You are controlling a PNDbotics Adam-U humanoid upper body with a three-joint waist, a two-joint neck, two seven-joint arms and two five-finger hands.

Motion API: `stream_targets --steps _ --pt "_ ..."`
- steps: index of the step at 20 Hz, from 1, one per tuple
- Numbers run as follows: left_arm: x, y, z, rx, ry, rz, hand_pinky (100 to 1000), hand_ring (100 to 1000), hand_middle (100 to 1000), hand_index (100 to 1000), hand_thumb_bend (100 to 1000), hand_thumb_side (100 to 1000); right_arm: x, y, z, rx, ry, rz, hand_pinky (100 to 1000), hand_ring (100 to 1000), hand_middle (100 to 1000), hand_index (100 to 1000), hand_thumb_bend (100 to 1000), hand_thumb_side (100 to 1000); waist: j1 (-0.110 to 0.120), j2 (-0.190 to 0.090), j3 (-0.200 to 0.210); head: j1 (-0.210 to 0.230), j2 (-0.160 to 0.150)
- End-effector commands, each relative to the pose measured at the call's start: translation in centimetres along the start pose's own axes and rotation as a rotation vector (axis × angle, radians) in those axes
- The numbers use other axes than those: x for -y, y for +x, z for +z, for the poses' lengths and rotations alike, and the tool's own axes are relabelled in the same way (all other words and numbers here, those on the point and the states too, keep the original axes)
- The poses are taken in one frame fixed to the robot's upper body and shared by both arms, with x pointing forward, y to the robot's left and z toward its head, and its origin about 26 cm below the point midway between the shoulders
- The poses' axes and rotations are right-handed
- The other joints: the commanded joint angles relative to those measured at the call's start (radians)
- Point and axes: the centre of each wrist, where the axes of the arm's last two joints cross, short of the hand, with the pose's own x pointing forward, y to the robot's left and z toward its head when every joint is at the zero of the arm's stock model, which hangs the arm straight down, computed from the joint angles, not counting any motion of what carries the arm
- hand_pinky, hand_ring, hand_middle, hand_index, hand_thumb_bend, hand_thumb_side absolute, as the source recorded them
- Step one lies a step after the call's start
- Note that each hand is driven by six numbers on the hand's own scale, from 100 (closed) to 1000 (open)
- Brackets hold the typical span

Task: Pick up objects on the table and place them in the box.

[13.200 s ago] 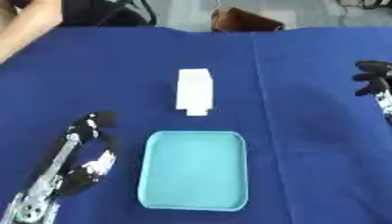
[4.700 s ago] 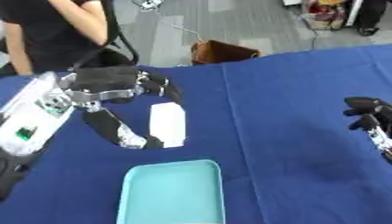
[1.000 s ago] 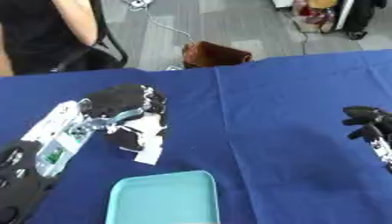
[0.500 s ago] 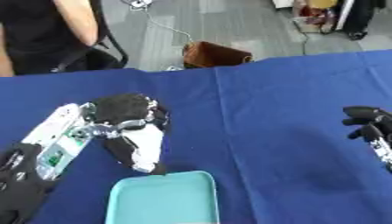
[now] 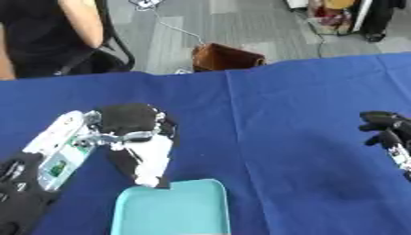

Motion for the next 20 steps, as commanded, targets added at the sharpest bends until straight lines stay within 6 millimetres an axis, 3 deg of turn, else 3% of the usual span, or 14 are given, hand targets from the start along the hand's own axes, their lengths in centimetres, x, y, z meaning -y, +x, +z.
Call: stream_targets --steps 1,2,6,10,20 --pt "0.27 -0.32 0.66 -0.030 -0.030 0.000 100 100 372 524 266 227 0.70 0.54 -0.35 0.023 -0.010 0.013 646 782 848 856 100 862 -0.008 -0.016 0.002 0.002 0.000" --pt "0.26 -0.31 0.70 -0.035 -0.030 -0.001 100 100 215 327 100 100 0.70 0.53 -0.35 0.022 -0.010 0.013 646 782 848 856 100 861 -0.008 -0.017 0.002 0.002 0.000" --pt "0.14 -0.19 0.84 -0.048 -0.054 -0.023 100 100 135 184 100 100 0.64 0.46 -0.24 0.019 -0.010 0.012 646 782 848 856 100 861 -0.008 -0.024 0.008 0.004 0.003" --pt "0.07 -0.08 0.84 -0.045 -0.068 -0.033 100 100 104 139 100 107 0.59 0.42 -0.18 0.016 -0.009 0.012 646 782 848 856 100 859 -0.008 -0.028 0.013 0.008 0.005" --pt "0.04 0.02 0.82 -0.041 -0.083 -0.018 100 100 100 129 100 134 0.55 0.35 -0.15 0.014 -0.008 0.011 647 782 848 857 100 858 -0.013 -0.032 0.019 0.011 0.007"
